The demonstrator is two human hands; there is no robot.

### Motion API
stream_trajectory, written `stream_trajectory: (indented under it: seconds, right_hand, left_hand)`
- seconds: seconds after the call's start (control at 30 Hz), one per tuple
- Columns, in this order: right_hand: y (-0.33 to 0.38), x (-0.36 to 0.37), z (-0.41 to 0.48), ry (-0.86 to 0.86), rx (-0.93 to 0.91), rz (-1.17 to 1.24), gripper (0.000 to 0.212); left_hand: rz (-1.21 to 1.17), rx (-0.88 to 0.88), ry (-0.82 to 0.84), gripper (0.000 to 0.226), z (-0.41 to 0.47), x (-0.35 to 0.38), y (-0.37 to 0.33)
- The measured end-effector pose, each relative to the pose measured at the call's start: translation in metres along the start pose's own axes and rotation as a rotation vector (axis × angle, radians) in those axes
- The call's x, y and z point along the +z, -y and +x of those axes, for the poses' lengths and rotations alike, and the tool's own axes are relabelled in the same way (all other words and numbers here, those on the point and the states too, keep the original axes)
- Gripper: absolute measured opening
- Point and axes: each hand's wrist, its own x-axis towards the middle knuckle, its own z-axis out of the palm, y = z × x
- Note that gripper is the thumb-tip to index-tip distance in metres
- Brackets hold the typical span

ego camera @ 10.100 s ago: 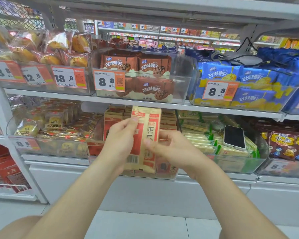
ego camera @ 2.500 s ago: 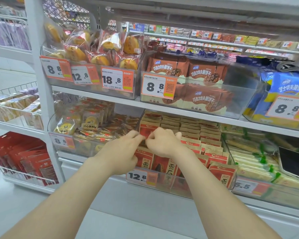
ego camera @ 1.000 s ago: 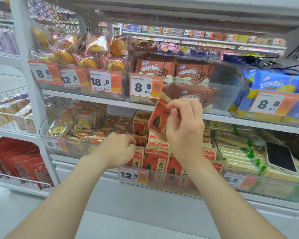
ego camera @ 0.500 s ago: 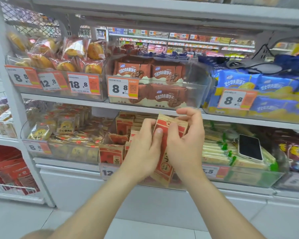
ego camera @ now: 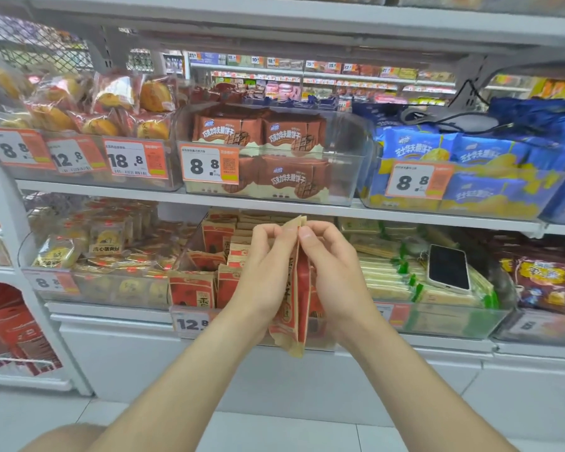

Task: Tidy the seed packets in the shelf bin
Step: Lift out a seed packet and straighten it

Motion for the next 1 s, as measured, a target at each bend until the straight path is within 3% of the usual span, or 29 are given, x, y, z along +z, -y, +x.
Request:
stream_trajectory:
  seconds: [0.17, 0.33, 0.5, 0.7, 0.8, 1.0]
  right_hand:
    - [0.004, 0.001, 0.002, -0.083, 0.210, 0.326, 0.014]
    - [0.000, 0.006, 0.009, -0.235, -0.009, 0.132, 0.019]
    - [0.004, 0.004, 0.007, -0.246, -0.115, 0.021, 0.022]
    - [0.008, 0.005, 0.002, -0.153, -0.128, -0.012, 0.015]
    - [0.014, 0.005, 0.000, -0.006, -0.082, -0.052, 0.006]
    - [0.016, 0.007, -0.010, 0.334, 0.132, -0.223, 0.028]
  left_hand:
    - [0.076, 0.076, 0.098, 0.042, -0.005, 0.005, -0.002]
    - [0.200, 0.160, 0.150, 0.032, -0.003, 0.003, -0.005]
    - [0.280, 0.211, 0.163, 0.026, -0.002, -0.004, -0.009]
    - [0.169, 0.161, 0.166, 0.029, -0.001, -0.014, -0.014]
    - [0.084, 0.144, 0.091, 0.029, 0.002, -0.017, -0.013]
    - [-0.147, 0.109, -0.120, 0.033, 0.015, -0.028, -0.017]
